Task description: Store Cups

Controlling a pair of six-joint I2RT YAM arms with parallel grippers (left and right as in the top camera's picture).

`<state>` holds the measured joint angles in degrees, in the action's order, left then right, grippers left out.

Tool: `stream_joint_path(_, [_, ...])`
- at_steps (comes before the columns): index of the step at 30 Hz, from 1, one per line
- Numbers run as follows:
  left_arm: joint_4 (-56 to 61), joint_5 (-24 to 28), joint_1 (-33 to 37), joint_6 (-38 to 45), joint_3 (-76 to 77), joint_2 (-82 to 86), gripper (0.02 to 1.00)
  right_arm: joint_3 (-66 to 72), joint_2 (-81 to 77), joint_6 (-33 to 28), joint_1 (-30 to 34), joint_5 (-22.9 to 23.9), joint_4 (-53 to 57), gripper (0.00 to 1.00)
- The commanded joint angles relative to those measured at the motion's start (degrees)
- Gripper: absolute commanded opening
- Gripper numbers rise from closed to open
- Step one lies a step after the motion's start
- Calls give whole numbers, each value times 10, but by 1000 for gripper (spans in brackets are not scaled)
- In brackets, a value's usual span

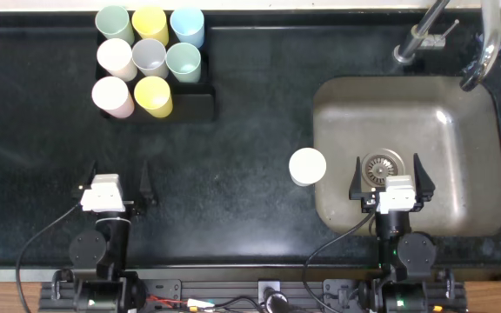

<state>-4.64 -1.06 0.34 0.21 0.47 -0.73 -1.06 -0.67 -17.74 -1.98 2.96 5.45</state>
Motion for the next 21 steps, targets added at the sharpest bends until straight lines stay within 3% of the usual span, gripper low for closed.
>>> stream_joint_path(1, [-2, 6, -1, 9, 0, 6, 1000, -108, -10, 16, -4, -24, 88, 998])
stream_joint_path(7, [-2, 6, -1, 9, 0, 6, 1000, -389, -202, 70, -4, -32, 392, 998])
stream_joint_path(13, [-2, 6, -1, 9, 0, 6, 1000, -649, -494, 75, -36, -32, 629, 996])
stream_joint_path(16, [-2, 6, -1, 9, 0, 6, 1000, -732, -614, 75, -76, -32, 705, 998])
stream_joint_path(21, [-2, 6, -1, 9, 0, 6, 1000, -767, -759, 69, -120, -32, 723, 998])
